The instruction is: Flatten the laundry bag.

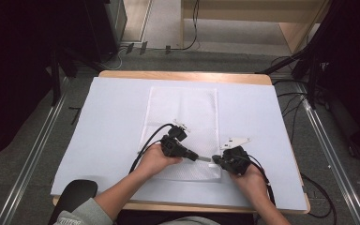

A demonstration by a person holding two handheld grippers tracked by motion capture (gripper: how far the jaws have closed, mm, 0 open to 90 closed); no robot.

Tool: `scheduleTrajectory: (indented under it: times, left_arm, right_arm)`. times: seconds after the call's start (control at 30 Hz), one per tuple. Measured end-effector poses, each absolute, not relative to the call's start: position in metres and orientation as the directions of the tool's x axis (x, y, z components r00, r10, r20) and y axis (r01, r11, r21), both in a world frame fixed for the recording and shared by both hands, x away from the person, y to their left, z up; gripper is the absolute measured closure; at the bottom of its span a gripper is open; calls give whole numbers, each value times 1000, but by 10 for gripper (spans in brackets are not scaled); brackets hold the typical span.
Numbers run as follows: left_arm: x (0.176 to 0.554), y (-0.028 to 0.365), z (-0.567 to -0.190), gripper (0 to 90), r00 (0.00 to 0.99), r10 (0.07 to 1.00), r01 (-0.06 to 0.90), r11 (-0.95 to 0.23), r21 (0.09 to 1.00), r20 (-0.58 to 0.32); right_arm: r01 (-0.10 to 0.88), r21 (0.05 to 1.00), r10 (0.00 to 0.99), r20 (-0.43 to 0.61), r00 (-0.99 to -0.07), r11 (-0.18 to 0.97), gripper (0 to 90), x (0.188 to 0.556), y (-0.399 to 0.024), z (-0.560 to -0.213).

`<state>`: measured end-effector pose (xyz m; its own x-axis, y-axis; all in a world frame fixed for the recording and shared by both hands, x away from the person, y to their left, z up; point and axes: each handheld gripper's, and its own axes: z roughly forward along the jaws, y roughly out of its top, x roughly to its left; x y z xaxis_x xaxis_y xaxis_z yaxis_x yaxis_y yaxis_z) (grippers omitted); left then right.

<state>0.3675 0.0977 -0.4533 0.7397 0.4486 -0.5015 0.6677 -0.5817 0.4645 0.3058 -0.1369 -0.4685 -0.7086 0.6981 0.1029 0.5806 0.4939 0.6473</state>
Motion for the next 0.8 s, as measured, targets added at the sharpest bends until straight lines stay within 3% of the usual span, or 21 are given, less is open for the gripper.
scheduleTrajectory:
  times: [0.8]
  left_arm:
    - [378,132,-437,881,702,478,707,-552,442,-528]
  right_arm:
    - [581,648,696,109,-710,492,900,306,-138,-469]
